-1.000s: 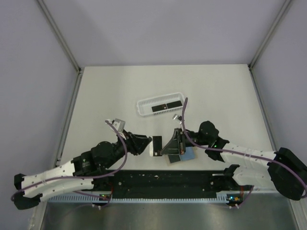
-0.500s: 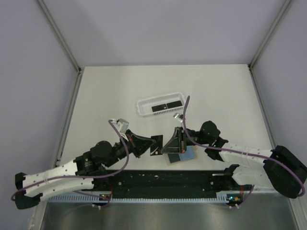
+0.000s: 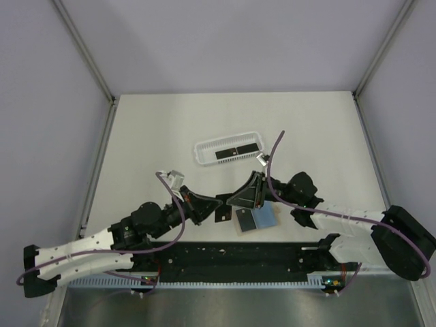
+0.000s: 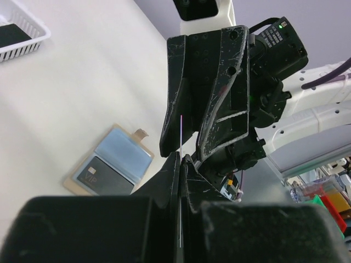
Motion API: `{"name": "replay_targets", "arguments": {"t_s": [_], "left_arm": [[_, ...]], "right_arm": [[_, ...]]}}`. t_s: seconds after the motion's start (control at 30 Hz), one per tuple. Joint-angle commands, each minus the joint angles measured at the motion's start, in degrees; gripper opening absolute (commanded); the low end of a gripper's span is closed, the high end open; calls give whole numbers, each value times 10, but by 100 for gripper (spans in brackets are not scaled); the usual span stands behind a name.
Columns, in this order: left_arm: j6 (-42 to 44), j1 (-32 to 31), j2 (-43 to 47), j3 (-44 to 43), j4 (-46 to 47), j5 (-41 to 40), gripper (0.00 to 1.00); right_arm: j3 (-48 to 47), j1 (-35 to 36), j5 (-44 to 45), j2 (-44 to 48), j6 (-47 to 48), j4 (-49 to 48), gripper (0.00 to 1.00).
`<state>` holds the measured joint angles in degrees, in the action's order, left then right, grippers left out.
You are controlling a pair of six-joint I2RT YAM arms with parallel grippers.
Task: Put the credit cards into the card holder
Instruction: Pick up the credit card at the corner of the board.
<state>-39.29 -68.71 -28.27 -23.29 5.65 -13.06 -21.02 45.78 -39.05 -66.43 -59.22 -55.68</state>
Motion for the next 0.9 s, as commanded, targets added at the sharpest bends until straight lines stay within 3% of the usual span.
{"name": "replay_targets", "arguments": {"t_s": [0.0, 0.87], "left_arm": [[-5, -1, 10, 0, 38, -9, 0], [7, 0, -1, -13, 58, -45, 0]], "right_arm": [[-6, -6, 9, -25, -19, -92, 33], [-15, -2, -16, -58, -37, -116, 31]]}}
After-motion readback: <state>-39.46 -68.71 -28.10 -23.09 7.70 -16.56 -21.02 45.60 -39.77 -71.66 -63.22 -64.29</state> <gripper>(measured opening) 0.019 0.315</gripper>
